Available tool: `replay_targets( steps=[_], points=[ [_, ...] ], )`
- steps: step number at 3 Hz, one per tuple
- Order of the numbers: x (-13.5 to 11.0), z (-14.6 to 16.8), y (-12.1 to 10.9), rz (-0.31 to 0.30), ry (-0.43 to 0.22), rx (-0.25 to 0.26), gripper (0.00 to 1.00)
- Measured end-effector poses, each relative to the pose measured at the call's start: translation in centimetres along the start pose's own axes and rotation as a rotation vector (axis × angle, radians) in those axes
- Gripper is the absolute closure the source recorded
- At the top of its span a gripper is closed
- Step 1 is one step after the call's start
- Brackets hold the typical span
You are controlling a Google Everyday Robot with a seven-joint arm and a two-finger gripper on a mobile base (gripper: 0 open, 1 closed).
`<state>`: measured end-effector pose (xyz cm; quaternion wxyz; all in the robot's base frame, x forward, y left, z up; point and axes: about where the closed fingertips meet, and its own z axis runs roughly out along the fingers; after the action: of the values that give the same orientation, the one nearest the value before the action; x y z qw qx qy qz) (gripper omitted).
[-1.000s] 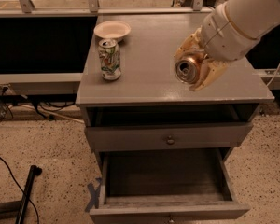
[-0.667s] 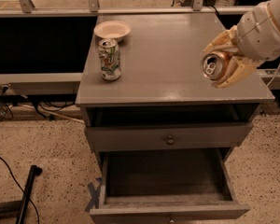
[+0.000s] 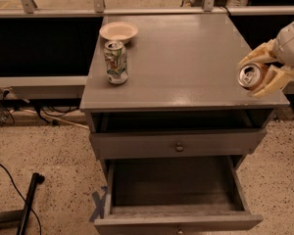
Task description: Place orange can into middle drawer
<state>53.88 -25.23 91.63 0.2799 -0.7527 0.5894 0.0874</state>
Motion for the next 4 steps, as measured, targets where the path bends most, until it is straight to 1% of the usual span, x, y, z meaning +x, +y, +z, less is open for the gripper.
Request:
replay_targets(
  steps=[1,2,3,4],
  points=[
    [0.0,0.0,0.0,0.0,0.0,0.0,1.0],
    [0.4,-0.3,1.2,0.061,-0.069,0.0,1.0],
    [0.0,-2.1,3.4,0.159,-0.159,-0.013,1.0],
    [0.8,-1.5,6.0,0.277,-0.338,0.003,1.0]
  ],
)
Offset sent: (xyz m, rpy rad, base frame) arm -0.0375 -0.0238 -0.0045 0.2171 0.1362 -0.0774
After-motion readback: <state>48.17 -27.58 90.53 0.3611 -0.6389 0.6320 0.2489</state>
